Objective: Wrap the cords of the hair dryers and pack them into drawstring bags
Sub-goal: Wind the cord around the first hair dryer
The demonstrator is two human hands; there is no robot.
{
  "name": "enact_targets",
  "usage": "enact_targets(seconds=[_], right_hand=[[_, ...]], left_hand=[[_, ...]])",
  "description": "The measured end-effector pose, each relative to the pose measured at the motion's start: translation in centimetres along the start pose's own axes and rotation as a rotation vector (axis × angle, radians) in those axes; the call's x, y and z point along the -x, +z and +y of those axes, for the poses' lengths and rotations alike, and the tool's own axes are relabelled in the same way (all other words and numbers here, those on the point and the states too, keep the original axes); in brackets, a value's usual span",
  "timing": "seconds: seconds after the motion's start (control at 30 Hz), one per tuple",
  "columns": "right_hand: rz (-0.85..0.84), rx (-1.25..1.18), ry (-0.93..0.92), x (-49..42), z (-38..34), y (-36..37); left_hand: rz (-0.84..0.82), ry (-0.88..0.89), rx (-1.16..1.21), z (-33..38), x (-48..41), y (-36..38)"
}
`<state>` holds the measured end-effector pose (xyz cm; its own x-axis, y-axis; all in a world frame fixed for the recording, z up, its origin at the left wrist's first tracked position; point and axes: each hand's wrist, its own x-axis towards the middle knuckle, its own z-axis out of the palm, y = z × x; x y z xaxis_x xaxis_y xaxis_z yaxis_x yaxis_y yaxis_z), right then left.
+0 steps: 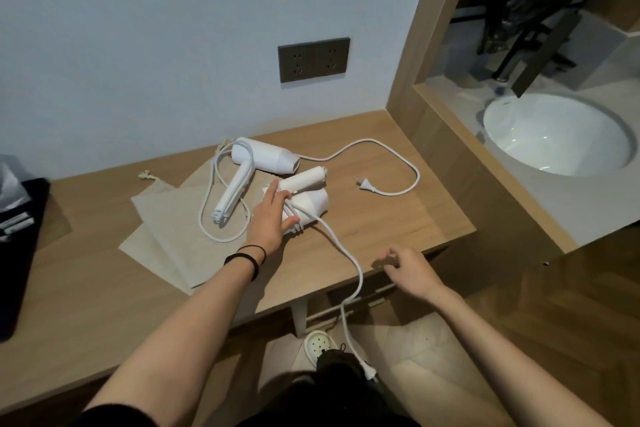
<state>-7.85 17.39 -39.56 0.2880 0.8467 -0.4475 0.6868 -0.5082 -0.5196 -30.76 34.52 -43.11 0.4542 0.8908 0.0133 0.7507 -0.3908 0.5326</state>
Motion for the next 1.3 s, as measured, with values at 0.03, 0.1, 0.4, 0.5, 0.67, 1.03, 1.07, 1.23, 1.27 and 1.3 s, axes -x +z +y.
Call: enact_targets(seconds=[0.03, 0.1, 0.4, 0.5, 0.67, 1.03, 1.07, 1.23, 1.27, 1.3], right_hand=[[0.023, -0.010, -0.053, -0.4, -1.2, 0.2], [0.045, -0.031, -0.136, -1.5, -3.8, 0.7], [-0.057, -0.288, -0.193, -6.7, -10.9, 5.2], [-0.028, -0.458, -0.174, -7.3, -10.8, 5.5], [-0.279, -0.667, -0.087, -6.9, -10.5, 2.5], [-0.297, -0.470, 0.012, -4.2, -6.4, 2.1], [-0.262, -0.399, -0.012, -4.1, -6.1, 2.4], [-0.226, -0.336, -0.055, -4.1, -7.6, 2.5], [-0.211, -0.357, -0.062, -4.4, -8.3, 2.5], [-0.189, -0.367, -0.078, -4.7, -9.1, 2.6]], left_hand=[[0.001, 0.004, -0.003, 0.0, 0.0, 0.0], [0.002, 0.008, -0.006, 0.0, 0.0, -0.1], [-0.002, -0.007, 0.013, -0.6, -0.4, 0.1], [-0.021, -0.021, 0.003, -0.6, -0.5, 0.0], [-0.044, 0.006, -0.003, -0.9, -0.6, -0.2], [-0.103, 0.020, 0.040, -1.0, -1.3, -0.6], [-0.103, 0.016, 0.052, -1.1, -1.3, -0.6], [-0.059, 0.057, 0.037, -1.0, -0.7, -0.6], [-0.052, 0.051, 0.044, -1.0, -0.6, -0.6], [-0.047, 0.047, 0.055, -1.1, -0.5, -0.6]])
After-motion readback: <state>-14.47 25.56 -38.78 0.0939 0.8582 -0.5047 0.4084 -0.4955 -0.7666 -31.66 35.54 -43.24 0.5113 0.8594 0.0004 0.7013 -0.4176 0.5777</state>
